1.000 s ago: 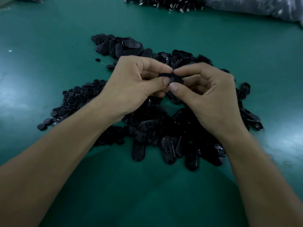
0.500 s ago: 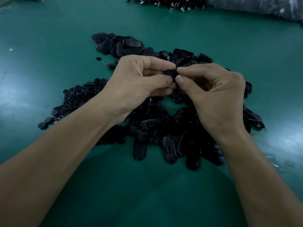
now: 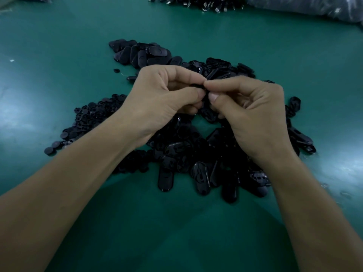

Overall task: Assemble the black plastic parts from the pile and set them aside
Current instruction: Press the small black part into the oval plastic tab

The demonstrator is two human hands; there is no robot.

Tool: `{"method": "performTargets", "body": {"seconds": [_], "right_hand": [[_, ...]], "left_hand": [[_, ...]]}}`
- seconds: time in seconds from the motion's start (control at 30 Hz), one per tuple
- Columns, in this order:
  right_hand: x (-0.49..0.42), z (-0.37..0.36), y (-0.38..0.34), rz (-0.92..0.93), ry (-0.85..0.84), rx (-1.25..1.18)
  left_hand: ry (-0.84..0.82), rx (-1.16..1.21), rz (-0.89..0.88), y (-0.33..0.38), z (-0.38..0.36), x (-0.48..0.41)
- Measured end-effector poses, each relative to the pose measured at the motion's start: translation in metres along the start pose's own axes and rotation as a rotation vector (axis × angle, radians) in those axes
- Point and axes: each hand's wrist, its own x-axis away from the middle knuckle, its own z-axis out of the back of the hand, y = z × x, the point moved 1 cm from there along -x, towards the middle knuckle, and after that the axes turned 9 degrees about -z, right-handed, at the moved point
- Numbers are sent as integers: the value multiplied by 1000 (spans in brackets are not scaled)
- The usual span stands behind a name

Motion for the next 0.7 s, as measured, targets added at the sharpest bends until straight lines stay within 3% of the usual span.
{"method": "performTargets", "body": {"seconds": [0.2, 0.7], "right_hand": [[-1, 7, 0, -147, -67, -133], [-1, 8, -2, -221, -102, -152]], "left_hand": [[-78, -51, -26, 2, 4, -1], [-82, -57, -31, 3, 4, -1]]}}
